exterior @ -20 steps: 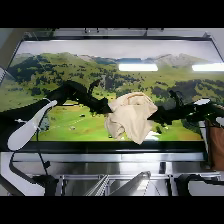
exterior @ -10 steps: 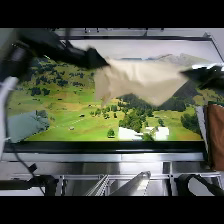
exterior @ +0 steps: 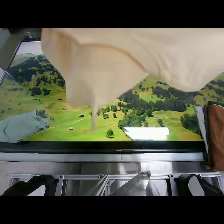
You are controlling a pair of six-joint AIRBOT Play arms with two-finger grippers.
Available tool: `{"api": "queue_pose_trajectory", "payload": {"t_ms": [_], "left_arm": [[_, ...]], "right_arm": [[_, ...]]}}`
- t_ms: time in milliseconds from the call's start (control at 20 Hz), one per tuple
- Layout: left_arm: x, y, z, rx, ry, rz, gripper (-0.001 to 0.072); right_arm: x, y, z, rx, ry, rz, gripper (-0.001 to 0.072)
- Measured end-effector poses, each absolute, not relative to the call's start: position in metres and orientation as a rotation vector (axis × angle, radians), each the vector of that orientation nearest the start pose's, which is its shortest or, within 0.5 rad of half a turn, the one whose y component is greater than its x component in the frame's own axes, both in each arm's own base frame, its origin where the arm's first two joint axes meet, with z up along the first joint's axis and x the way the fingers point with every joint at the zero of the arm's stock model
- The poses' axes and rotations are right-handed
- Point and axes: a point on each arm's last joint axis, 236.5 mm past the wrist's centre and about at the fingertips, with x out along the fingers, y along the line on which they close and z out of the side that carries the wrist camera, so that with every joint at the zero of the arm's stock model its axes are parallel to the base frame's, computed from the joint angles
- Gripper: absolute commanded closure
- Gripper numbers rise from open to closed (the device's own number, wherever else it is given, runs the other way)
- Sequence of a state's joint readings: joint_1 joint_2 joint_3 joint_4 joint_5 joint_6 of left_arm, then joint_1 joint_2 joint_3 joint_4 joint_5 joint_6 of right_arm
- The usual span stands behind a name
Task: Fold the shirts.
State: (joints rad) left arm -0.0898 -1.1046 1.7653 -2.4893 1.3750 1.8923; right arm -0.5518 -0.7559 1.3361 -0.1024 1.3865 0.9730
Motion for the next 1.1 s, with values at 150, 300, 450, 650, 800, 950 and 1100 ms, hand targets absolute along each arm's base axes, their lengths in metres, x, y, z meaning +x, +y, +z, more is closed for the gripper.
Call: {"api": "queue_pose_trajectory", "payload": {"t_ms": [150,300,450,650,800,950,1100], "left_arm": [[0.317,-0.221,0.292,-0.235,0.728,-0.97,0.0687],[0.315,-0.237,0.208,-0.298,0.959,-0.986,0.0689],[0.311,-0.248,0.131,-0.347,1.163,-0.984,0.024],[0.313,-0.242,0.061,-0.437,1.371,-0.938,-0.0001],[0.315,-0.226,0.033,-0.501,1.47,-0.905,-0.0001],[0.315,-0.206,0.008,-0.532,1.552,-0.86,0.0],[0.319,-0.194,-0.02,-0.541,1.602,-0.799,0.0]], "right_arm": [[0.289,0.105,0.344,0.418,0.354,0.765,0.068],[0.306,0.112,0.253,0.542,0.584,0.734,0.0393],[0.325,0.114,0.156,0.657,0.767,0.656,0.0126],[0.329,0.096,0.059,0.717,0.976,0.534,0.0126],[0.323,0.072,0.018,0.726,1.074,0.454,0.0126],[0.309,0.065,-0.013,0.745,1.165,0.419,0.0127],[0.288,0.072,-0.045,0.786,1.258,0.4,0.0127]]}}
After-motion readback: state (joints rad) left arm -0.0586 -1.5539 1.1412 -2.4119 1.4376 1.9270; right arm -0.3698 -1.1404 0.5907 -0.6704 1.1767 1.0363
